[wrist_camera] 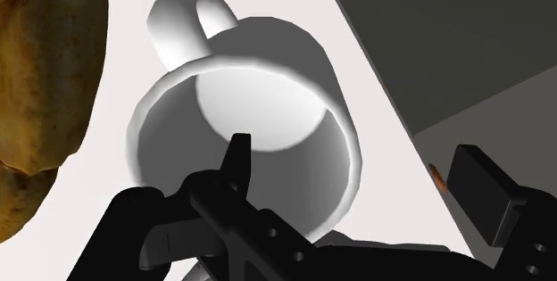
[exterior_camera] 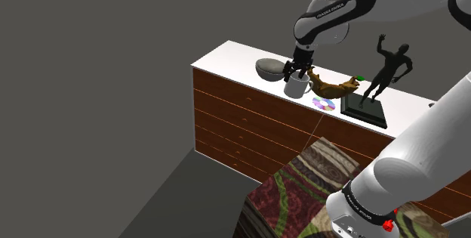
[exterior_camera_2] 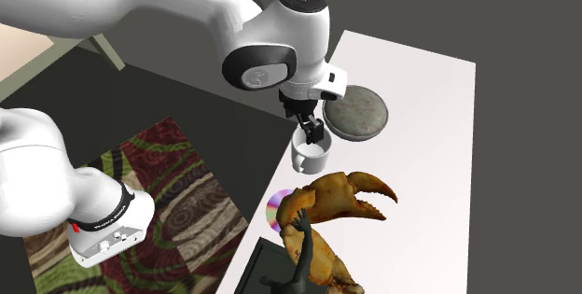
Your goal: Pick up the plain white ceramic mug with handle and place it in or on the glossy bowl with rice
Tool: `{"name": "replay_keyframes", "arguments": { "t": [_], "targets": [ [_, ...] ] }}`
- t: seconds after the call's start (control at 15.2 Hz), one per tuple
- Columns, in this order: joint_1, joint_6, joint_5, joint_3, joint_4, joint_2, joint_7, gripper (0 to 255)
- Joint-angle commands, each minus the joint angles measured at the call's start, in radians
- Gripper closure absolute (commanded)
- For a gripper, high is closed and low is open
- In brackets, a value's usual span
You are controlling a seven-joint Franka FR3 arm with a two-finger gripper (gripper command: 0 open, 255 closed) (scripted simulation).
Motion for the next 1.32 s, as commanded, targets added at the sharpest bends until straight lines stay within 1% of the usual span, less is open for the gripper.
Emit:
{"name": "replay_keyframes", "arguments": {
  "t": [0.0, 0.2, 0.66, 0.73, 1.25],
  "targets": [
    [0.0, 0.029, 0.008, -0.001, -0.009, 0.021, -0.006, 0],
    [-0.001, 0.064, 0.017, -0.001, -0.022, 0.043, -0.013, 0],
    [-0.001, 0.063, 0.017, -0.001, -0.022, 0.043, -0.013, 0],
    [-0.001, 0.063, 0.017, -0.001, -0.022, 0.043, -0.013, 255],
    [-0.001, 0.063, 0.017, -0.001, -0.022, 0.043, -0.013, 255]
  ]
}}
